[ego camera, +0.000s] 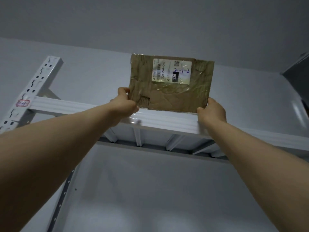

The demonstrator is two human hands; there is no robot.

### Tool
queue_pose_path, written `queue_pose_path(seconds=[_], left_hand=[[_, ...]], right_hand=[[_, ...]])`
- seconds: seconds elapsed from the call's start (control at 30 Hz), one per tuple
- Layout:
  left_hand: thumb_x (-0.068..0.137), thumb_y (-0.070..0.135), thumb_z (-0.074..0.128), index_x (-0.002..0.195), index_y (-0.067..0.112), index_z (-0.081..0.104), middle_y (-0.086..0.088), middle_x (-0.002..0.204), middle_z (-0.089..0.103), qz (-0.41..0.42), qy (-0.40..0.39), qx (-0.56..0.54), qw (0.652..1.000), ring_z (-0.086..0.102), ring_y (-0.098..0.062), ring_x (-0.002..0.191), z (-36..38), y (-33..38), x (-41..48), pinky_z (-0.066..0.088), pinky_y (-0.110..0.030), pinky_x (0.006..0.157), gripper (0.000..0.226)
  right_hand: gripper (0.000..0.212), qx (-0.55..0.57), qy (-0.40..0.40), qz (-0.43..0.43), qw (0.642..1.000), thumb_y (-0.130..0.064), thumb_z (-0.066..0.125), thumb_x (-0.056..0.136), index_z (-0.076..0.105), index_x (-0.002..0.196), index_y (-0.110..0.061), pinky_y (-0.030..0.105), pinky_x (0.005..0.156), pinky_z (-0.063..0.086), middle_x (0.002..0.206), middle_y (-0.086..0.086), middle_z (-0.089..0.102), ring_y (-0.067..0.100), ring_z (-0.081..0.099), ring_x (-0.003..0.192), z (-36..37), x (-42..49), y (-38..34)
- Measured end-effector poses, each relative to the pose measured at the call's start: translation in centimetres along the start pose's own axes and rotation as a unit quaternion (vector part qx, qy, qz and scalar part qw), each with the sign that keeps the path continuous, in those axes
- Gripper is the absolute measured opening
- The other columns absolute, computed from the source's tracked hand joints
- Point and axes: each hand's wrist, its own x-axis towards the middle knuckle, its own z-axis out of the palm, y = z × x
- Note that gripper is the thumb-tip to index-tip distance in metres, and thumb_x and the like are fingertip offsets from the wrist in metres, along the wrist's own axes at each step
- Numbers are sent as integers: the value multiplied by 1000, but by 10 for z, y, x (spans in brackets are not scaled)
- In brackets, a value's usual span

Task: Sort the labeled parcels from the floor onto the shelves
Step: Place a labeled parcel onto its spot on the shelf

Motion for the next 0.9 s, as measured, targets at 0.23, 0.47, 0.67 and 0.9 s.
queue_pose_path(seconds=[0.23, 0.47, 0.67, 0.9], left_hand=[[80, 22, 63, 144, 29, 34, -14, 134, 45, 4, 57, 265, 962, 31, -36, 128, 11, -21, 4, 37, -46, 104, 70], [79, 33, 70, 131, 29, 46, -11, 130, 47, 0, 85, 279, 957, 33, -33, 129, 4, -34, 7, 35, -51, 107, 57], [69, 35, 66, 110, 40, 49, -10, 131, 37, -23, 70, 244, 967, 36, -37, 119, 2, -37, 9, 39, -52, 105, 45], [72, 25, 50, 106, 52, 49, -10, 138, 33, -22, 69, 254, 965, 31, -41, 124, 12, -40, 12, 43, -53, 102, 43]], right_hand=[[30, -109, -80, 49, 990, -27, 42, 98, 54, 126, -28, 39, 79, 25, 134, 12, 52, 36, 39, 124, 26, 4, 9], [29, -68, -29, 28, 997, -25, 40, 102, 47, 130, -24, 40, 93, 26, 125, 10, 60, 31, 35, 131, 34, -7, 13], [29, -50, -10, 35, 998, -21, 42, 102, 39, 129, -12, 45, 103, 31, 114, 16, 62, 37, 38, 129, 30, -11, 9], [44, -28, -23, 60, 998, -16, 52, 94, 33, 133, -10, 48, 103, 40, 118, 15, 55, 38, 38, 128, 16, -10, 12]])
